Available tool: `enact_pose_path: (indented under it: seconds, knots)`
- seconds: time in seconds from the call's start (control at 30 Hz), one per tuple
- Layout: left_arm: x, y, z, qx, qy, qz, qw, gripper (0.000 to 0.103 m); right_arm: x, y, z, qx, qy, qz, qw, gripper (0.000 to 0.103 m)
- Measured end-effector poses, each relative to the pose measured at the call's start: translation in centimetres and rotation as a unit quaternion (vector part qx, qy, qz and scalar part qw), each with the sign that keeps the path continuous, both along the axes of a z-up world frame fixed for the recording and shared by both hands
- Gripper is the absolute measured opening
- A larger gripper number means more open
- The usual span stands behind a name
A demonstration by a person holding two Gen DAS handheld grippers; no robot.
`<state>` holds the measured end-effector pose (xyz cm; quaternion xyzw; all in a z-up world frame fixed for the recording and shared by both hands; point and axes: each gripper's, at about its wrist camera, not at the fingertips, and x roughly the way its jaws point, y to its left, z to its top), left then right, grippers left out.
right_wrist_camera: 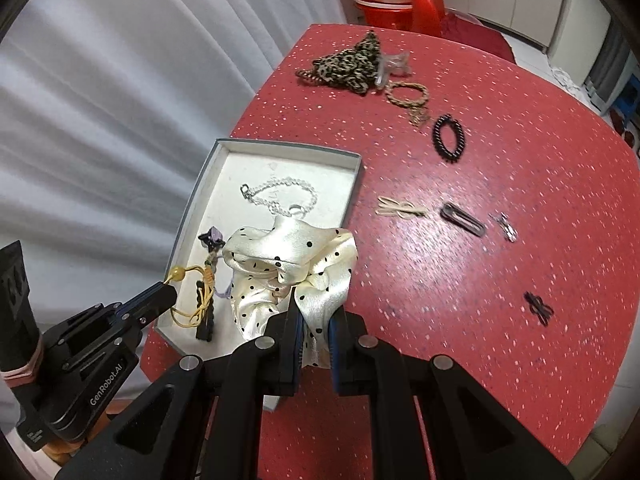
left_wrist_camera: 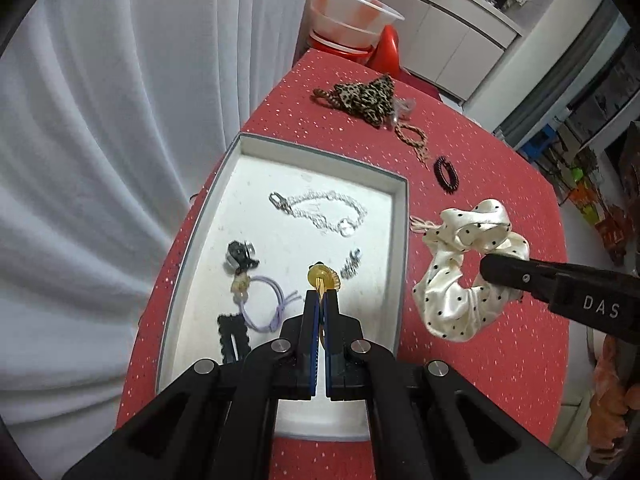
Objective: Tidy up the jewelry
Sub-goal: 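Carry the yellow hair tie and scrunchie in both grippers over the white tray, then open the left gripper releasing the yellow tie while the right releases the scrunchie into the tray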
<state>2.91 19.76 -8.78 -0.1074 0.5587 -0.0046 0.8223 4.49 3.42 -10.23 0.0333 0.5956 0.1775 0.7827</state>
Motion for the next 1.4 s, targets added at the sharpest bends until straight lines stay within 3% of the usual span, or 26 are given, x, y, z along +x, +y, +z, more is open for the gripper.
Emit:
enact_pose_path:
  seconds: [0.67, 1.4]
  knots:
    - [3.8, 1.4, -4.9, -0.007, 0.021, 0.034, 0.9992, 0.003, 5.9, 3.1, -3.2, 0.007, 0.014, 0.004, 1.000, 0.011]
    - [3.6, 1.6, -10.0, 0.042, 0.067, 0.030, 0.9964, 0.003, 8.5, 5.6, -10.9, -0.038, 0.047, 0.024, 0.998, 0.015]
